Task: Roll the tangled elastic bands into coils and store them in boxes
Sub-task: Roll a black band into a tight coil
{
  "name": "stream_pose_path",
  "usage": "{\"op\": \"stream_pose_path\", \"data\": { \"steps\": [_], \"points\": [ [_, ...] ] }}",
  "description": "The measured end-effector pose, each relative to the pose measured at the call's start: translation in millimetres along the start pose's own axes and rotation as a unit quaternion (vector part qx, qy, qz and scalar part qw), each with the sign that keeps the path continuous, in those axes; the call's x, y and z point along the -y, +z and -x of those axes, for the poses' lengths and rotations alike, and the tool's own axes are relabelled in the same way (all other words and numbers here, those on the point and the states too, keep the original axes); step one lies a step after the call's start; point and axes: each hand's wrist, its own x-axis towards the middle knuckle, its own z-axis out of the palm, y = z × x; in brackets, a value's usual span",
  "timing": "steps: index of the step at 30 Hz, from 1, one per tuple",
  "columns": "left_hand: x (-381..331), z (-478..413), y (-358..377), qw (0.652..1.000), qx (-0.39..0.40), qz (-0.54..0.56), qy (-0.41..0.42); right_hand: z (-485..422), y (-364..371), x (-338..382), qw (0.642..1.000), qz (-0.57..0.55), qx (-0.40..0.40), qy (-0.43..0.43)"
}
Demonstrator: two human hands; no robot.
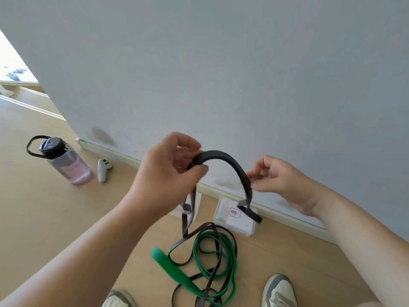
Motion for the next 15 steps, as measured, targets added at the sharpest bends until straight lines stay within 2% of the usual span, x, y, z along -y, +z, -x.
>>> {"op": "stream_pose_path", "data": {
  "steps": [3,6,11,13,15],
  "points": [
    [0.9,10.4,18.7,0.998,0.052,-0.005,0.032,1.4,21.7,11.7,0.99,-0.105,0.051,-0.079],
    [5.4,11.1,26.8,0.995,0.05,-0.061,0.062,2.7,36.3,20.8,0.99,-0.033,0.005,-0.135],
    [9.8,8.0,22.0,0.988,0.027,-0.091,0.123,5.4,40.3,31.5,0.99,0.036,-0.012,-0.136],
    [17.7,6.2,20.9,0.982,0.064,-0.136,0.112,5.7,45.3,34.8,0.982,0.059,-0.029,-0.174],
    [30.5,6.2,23.0,0.964,0.145,-0.216,0.046,8.0,49.5,39.4,0.975,0.047,-0.05,-0.213]
  ]
}}
